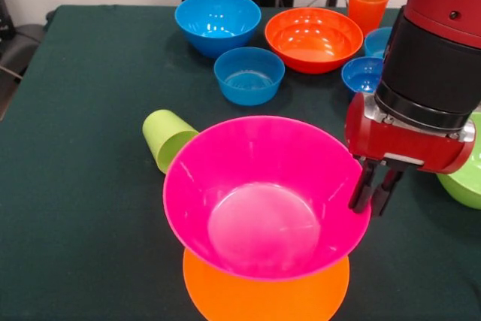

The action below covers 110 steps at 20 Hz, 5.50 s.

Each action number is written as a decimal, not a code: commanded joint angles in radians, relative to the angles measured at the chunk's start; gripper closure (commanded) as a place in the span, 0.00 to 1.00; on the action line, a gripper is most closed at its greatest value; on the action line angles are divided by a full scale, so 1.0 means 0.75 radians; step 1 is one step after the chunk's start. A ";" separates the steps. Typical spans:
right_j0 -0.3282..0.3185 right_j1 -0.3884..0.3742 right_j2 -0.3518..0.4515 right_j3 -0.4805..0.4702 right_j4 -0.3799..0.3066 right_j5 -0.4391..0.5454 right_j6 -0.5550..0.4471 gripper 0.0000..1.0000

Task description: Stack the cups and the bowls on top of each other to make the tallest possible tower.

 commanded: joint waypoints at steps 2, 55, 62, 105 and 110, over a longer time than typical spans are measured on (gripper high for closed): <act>0.038 0.048 0.119 0.176 0.017 -0.126 0.190 1.00; -0.044 -0.028 0.223 0.309 0.055 -0.154 -0.065 0.00; -0.064 -0.044 0.246 0.320 0.062 -0.140 -0.092 0.00; -0.102 -0.232 0.285 0.504 0.024 -0.106 -0.109 0.00; -0.102 -0.258 0.280 0.523 0.018 -0.100 -0.110 0.00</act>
